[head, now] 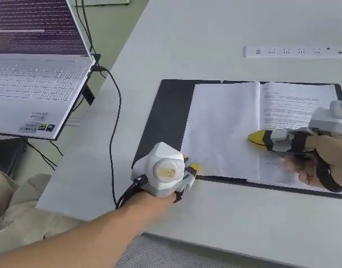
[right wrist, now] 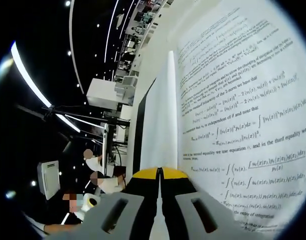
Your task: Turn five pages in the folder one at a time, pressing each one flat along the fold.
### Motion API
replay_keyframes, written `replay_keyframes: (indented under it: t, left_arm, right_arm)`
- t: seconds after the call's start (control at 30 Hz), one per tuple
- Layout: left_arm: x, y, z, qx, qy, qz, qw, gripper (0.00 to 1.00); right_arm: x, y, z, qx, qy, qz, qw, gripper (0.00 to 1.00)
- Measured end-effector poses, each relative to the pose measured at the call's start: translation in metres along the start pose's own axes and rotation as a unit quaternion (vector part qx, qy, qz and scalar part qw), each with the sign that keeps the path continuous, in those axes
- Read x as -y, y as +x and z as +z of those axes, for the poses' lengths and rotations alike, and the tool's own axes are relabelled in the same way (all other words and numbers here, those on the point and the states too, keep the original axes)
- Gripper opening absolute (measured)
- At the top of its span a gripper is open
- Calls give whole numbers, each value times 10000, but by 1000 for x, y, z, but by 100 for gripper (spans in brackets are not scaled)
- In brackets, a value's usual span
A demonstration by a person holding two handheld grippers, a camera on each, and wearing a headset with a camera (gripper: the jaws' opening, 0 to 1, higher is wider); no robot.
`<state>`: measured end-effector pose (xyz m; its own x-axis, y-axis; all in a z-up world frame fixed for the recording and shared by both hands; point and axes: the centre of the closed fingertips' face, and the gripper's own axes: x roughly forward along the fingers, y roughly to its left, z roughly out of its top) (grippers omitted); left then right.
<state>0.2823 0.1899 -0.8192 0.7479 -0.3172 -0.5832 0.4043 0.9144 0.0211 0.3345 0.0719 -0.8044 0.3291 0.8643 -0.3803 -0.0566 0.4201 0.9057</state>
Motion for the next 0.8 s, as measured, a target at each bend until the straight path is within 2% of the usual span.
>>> replay_keyframes:
  t: [0.5,0.8]
  left_arm:
    - [-1,1,0,33,19,0,10000,15]
    - [-2,1,-1,39,26,25,10000,15]
  right_arm:
    - [4,-11,-40,-184,53,77,9998,0]
    - [-2,-19,-64,-246,90,126,9996,0]
